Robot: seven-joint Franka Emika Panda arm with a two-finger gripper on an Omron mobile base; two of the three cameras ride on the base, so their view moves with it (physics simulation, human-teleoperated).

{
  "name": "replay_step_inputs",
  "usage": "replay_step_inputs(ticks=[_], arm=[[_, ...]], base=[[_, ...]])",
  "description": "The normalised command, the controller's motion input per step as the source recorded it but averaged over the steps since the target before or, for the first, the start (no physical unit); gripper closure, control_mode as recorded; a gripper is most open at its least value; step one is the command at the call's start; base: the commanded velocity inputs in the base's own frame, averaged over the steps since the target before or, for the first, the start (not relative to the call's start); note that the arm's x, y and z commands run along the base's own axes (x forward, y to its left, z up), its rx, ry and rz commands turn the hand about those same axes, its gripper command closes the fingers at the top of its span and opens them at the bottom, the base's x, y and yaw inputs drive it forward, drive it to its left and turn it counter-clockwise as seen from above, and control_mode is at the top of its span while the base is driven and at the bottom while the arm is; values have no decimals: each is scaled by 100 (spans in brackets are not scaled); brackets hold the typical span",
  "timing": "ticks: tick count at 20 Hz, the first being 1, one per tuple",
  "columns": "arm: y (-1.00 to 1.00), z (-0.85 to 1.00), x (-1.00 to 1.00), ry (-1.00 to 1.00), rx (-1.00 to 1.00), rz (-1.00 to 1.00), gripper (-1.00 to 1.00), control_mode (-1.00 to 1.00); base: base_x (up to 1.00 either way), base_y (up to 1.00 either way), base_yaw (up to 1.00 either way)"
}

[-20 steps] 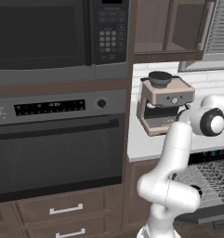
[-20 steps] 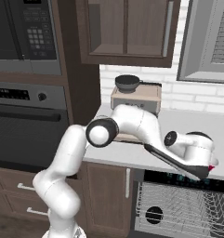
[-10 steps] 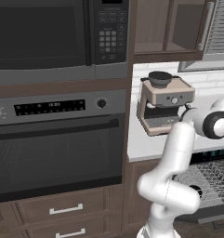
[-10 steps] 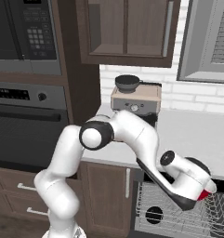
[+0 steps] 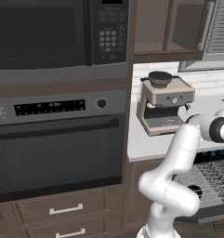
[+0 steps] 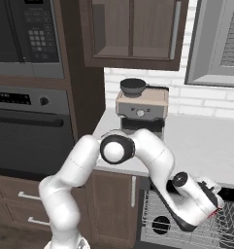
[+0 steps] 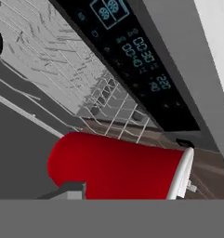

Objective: Pick up the cup and bowl from the counter, place them in the dishwasher, and close the dishwasher door.

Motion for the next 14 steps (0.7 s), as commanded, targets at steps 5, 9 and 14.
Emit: replay_step_inputs(ticks=[5, 9, 14], arm=[[0, -97, 0, 0, 7, 24, 100, -100], [-2, -69, 27, -1, 7, 14, 100, -100], [-8, -54, 52, -8, 10, 11, 100, -100]], base=[[0, 0, 0], [0, 0, 0], [0, 0, 0]])
